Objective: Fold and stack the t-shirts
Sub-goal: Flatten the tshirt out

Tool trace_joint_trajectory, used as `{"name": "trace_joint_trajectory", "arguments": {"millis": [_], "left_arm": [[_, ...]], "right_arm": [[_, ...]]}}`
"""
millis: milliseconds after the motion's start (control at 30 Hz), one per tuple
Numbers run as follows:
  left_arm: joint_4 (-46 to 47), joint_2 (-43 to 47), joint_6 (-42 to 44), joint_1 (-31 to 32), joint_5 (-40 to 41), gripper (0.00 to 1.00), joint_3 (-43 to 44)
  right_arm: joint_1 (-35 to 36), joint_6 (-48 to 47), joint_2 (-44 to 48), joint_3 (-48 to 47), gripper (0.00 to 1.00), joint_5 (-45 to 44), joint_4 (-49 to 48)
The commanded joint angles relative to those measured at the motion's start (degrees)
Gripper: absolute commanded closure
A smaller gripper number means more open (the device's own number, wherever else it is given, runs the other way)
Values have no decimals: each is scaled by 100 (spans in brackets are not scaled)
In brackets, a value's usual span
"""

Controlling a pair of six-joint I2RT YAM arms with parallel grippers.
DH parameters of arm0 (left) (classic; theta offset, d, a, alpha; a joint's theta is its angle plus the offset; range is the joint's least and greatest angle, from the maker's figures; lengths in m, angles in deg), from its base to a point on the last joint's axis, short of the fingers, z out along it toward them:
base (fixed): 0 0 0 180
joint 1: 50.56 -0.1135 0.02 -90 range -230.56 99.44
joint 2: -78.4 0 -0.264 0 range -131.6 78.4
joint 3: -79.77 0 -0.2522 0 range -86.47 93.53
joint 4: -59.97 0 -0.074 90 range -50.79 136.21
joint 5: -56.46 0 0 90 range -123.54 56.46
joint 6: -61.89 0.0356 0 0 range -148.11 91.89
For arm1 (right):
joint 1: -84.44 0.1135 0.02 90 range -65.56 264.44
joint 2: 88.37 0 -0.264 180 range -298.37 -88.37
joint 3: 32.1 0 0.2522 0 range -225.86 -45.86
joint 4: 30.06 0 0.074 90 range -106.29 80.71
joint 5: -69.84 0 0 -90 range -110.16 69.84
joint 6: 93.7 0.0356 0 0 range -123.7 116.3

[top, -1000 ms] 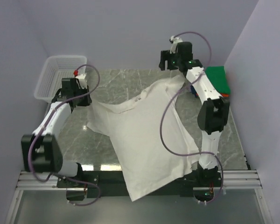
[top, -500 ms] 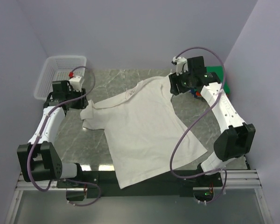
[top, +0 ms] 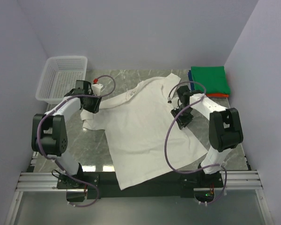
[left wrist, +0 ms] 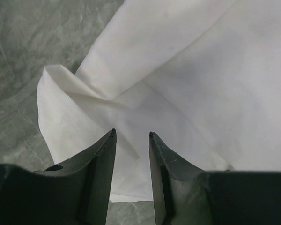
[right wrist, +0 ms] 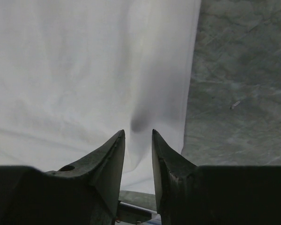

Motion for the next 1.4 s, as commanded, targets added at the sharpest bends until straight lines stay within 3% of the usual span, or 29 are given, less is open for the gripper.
{"name": "trace_joint_trajectory", "arguments": {"millis": [0,267,400,567,700,800,833,967,1100,1367], "left_arm": [[63,-244,258,-14,471,60,171],[-77,-517,496,-198,1227,62,-478],[-253,-333,592,-392,1227,64,-874],[-666,-70,742,-577,1227,74,-1435],[-1272,334,935,-559,789,81,-1753],[-2062,949,1189,-559,-124,75,-1666],[-2447,1133,1269,-559,-622,68,-1561],[-2531,1654,1068,-524,-1048,56,-667],[-2109,1233,909,-254,-892,50,-155],[-967,231,858,608,-302,47,373]], "right_arm": [[35,-176,-376,-28,64,-776,-358],[-79,-386,-1308,-458,67,-1901,-709],[-308,-510,-1633,-810,68,-2288,-797],[-545,-755,-1959,-1337,67,-2481,-928],[-502,-844,-2099,-1750,66,-2631,-1079],[-431,-783,-2187,-2233,60,-2605,-1114],[-370,-765,-2126,-2330,58,-2579,-1105],[-317,-695,-1565,-2612,48,-1974,-755],[-229,-756,-844,-2280,47,-1253,-192],[-115,-677,-351,-874,51,-682,547]]}}
